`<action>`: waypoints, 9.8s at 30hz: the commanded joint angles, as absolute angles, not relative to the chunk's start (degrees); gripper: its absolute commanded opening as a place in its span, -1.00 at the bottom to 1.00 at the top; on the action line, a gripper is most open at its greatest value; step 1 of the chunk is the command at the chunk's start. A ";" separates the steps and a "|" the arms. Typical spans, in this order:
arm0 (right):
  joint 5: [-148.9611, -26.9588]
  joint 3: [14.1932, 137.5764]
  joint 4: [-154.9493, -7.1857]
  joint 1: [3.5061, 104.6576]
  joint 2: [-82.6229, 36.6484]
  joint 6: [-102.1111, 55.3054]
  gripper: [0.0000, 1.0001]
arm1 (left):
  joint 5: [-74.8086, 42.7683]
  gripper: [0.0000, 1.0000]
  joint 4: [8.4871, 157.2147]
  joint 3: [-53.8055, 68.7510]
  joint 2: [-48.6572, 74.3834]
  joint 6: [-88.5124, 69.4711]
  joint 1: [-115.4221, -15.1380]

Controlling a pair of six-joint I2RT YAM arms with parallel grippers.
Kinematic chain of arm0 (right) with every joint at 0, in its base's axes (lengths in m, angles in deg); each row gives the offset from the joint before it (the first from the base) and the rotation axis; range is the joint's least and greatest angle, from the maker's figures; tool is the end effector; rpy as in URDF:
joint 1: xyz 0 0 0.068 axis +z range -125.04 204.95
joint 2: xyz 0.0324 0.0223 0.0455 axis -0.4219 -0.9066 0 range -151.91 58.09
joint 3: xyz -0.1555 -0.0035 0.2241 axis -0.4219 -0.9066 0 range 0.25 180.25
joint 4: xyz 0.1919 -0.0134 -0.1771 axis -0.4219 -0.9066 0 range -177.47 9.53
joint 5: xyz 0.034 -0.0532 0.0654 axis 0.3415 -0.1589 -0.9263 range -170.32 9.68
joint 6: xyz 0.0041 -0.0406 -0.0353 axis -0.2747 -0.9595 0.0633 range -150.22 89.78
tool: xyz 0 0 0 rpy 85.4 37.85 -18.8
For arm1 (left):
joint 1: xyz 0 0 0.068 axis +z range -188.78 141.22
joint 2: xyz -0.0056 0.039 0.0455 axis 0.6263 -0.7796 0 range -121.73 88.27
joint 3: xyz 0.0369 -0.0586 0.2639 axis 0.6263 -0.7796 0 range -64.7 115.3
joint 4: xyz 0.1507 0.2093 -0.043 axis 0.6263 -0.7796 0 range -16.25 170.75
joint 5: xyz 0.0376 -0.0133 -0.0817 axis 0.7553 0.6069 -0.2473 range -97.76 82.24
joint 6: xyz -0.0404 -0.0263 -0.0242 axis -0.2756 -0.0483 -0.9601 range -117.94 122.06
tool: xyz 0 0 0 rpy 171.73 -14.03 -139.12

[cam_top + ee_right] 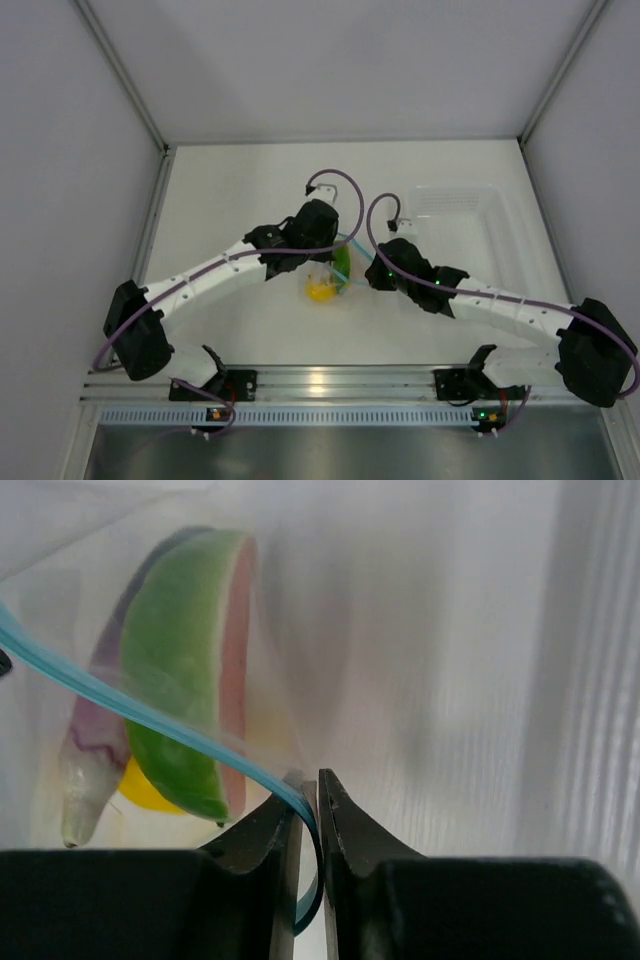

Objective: Open the zip-top bag and remove the fake food

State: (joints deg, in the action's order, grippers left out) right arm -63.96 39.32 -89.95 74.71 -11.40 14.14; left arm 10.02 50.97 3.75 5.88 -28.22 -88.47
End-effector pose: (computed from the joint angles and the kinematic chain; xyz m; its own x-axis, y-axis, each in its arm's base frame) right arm 0.1705 0.1860 0.2190 -0.7108 0.1986 -0.6748 -0.1341 0.9035 0.4072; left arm 0.2123 -0.2335 0.2998 -0.6803 0.0597 -0.7305 0.2784 0.9430 -0.1822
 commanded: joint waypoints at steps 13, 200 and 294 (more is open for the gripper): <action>-64.85 51.56 -101.30 70.92 1.84 5.47 -0.35 | 10.34 -1.00 58.60 1.14 8.38 -35.12 -89.93; -67.15 59.40 -108.78 83.67 -23.91 1.33 -0.20 | 5.95 -1.00 82.33 -22.16 21.30 -61.14 -91.08; -64.23 55.19 -111.34 40.78 -6.75 -12.29 -1.00 | 19.66 -1.00 73.72 -20.40 20.51 -54.98 -92.92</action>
State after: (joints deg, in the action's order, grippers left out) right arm -63.92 55.65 -119.13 42.45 -4.43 -11.69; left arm 20.47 72.93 -20.67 19.54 -55.02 -92.78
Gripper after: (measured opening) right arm 0.323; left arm 0.016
